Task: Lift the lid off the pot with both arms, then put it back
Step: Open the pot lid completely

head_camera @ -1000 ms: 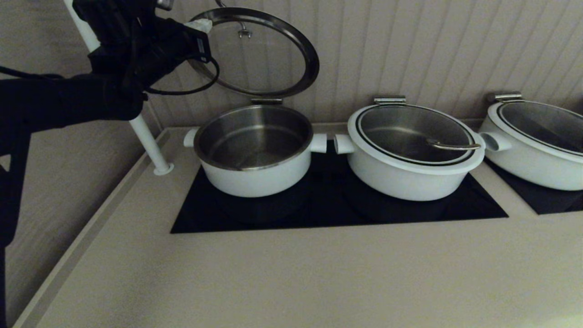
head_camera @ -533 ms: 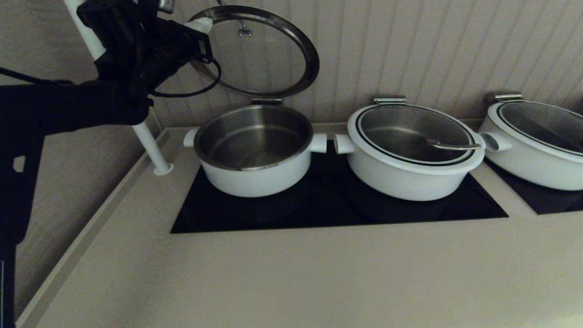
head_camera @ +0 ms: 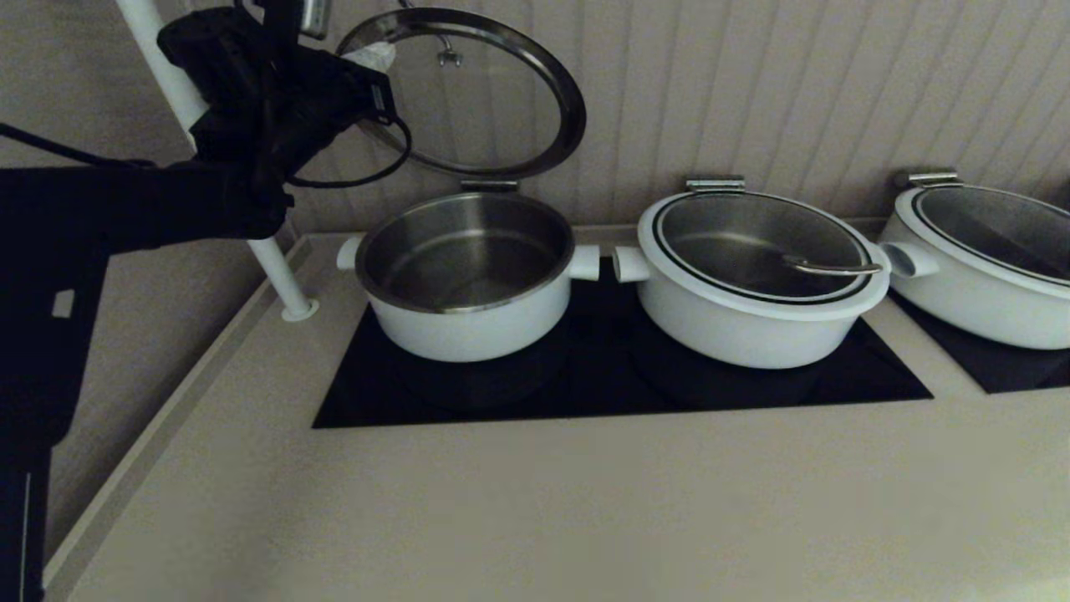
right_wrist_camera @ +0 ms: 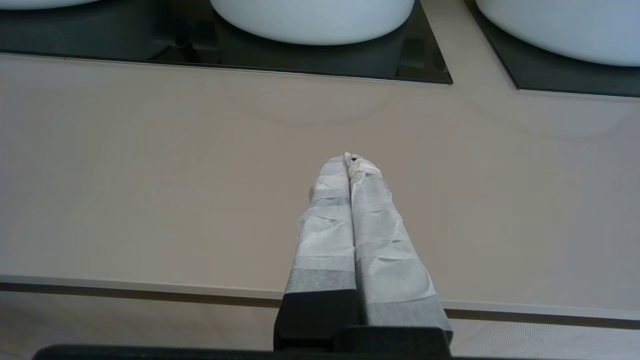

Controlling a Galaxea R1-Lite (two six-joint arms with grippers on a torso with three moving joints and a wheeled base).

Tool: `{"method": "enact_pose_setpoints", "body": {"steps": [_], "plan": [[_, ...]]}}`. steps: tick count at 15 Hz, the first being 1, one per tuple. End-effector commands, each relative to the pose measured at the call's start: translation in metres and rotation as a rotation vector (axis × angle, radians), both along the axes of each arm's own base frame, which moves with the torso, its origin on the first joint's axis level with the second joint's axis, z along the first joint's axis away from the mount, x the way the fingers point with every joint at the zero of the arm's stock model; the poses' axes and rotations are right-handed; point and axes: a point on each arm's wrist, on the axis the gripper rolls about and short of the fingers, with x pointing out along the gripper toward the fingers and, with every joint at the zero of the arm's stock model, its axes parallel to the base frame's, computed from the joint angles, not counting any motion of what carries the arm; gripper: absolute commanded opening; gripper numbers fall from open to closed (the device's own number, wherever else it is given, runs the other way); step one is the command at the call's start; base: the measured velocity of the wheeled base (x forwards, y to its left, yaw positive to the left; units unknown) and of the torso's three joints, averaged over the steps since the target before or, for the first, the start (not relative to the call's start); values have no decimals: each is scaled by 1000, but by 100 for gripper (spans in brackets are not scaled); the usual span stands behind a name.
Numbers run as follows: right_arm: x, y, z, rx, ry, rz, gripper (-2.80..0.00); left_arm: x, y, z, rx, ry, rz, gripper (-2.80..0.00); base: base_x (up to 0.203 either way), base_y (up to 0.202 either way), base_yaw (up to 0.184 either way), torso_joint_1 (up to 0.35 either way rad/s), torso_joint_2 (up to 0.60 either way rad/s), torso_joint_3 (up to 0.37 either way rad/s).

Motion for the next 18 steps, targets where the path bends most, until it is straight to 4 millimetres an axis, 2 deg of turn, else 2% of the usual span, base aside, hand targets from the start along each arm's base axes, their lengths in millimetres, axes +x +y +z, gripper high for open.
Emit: {"method": "enact_pose_setpoints", "body": {"steps": [1,10,18], "plan": [[0,0,0,-1,0,1,-280,2,0,-1,1,-6,-2,-280,0,0,0,0,0,0],[0,0,0,-1,-1,1,-280,0,0,3,-33,-79,-17,-280,0,0,0,0,0,0],[0,0,0,-1,-1,0,-280,4,-1,-2,-31,-74,-17,-280,0,0,0,0,0,0]]}}
